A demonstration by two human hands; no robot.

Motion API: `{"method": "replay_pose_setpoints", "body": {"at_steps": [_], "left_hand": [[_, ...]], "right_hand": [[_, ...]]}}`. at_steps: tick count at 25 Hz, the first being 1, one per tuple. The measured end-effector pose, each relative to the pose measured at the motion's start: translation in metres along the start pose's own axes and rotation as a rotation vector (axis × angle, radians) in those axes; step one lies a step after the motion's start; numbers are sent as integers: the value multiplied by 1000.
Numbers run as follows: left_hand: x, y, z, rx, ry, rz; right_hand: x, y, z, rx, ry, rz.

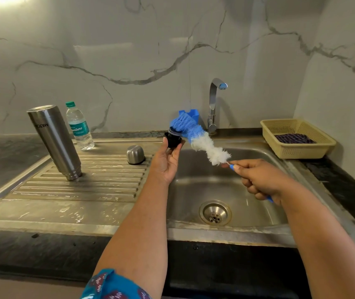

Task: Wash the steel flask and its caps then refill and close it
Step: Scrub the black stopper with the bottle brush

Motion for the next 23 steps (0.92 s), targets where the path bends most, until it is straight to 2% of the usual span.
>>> {"method": "replay_pose_setpoints", "body": {"at_steps": [3,8,12,14,16,19,23], "left_hand": [[-2,3,2,63,-106,74],[2,-3,-8,-42,203,73],[-9,5,0,66,31,226],[-13,6,1,43,-1,190],[-10,2,-4,-38,84,117],[-7,1,-9,-94,203,93],[-7,1,-6,-58,84,70]], "right_hand": [[1,-2,0,16,-54,-20],[-1,3,0,-39,-107,91],[1,2,-2,-49,-146,64],[4,3,-2,-52,-114,92],[8,3,-2,-49,-50,124],[7,1,-2,-37,2,119],[10,-1,-2,-31,14,98]]}}
Point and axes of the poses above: each hand's wrist, its own y-axis towards the middle knuckle, its own x-axis out of the palm, z = x × y, the point moved 2 cm from there along y, towards the middle knuckle, and after that the axes turned 2 degrees about -z, right-handed, at the moved point
